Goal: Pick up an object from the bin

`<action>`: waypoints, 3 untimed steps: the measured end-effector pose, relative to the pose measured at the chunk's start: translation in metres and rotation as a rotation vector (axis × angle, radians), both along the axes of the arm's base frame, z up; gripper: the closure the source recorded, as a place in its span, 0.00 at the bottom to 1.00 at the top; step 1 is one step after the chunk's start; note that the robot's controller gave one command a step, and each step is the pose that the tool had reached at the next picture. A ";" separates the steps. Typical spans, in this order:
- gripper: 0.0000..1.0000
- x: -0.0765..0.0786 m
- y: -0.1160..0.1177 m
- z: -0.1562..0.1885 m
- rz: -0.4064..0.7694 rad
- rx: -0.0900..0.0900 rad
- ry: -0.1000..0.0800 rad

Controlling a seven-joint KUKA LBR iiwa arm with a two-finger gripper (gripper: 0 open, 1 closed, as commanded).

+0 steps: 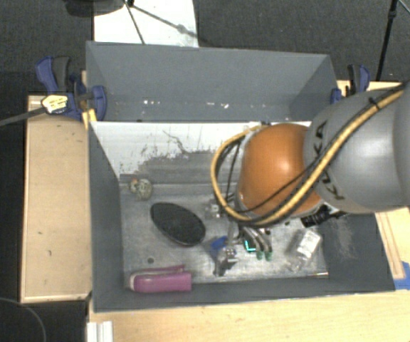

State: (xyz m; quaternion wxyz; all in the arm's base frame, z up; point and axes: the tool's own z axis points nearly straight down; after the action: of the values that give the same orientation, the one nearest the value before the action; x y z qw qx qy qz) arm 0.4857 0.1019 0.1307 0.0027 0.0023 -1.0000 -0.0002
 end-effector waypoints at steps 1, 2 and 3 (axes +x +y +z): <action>0.00 0.045 0.021 -0.062 0.078 0.002 -0.011; 1.00 0.044 0.021 -0.058 0.074 0.002 -0.007; 1.00 0.031 0.018 0.028 0.143 0.002 -0.014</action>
Offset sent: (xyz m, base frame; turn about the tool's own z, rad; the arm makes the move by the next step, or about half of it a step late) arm 0.0427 0.0202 -0.0605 -0.0780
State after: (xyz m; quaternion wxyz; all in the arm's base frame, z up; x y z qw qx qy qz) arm 0.5166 0.1198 0.1585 -0.0046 0.0737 -0.9973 -0.0007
